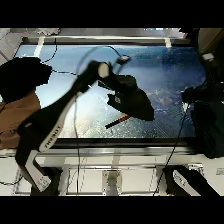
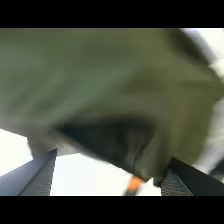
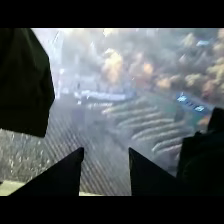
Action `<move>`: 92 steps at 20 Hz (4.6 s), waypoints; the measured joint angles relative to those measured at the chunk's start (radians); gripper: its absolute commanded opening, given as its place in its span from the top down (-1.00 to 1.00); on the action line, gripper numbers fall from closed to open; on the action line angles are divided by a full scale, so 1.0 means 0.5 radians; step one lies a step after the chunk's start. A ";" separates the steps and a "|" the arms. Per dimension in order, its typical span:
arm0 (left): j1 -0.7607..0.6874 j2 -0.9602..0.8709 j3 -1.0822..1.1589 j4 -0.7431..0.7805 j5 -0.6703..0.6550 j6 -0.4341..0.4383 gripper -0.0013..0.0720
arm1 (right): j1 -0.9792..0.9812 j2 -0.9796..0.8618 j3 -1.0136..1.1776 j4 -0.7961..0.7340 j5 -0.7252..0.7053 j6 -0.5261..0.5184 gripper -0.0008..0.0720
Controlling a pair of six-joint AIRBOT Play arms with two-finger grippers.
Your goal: Fold the clothes and pants, and hang the long-sleeved shirts on hangers.
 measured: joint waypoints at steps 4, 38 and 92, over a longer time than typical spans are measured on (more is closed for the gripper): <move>0.363 0.063 -0.179 0.009 -0.208 0.004 -0.96 | 0.000 -0.016 -0.290 0.131 -0.021 0.009 0.01; 1.142 0.320 -0.672 -1.311 0.147 0.687 -0.95 | 0.478 -0.830 -0.945 1.559 -1.019 -0.188 0.23; -0.166 -0.674 0.301 -0.694 0.863 -0.217 0.94 | -0.207 -0.748 0.552 0.568 0.127 0.043 -0.72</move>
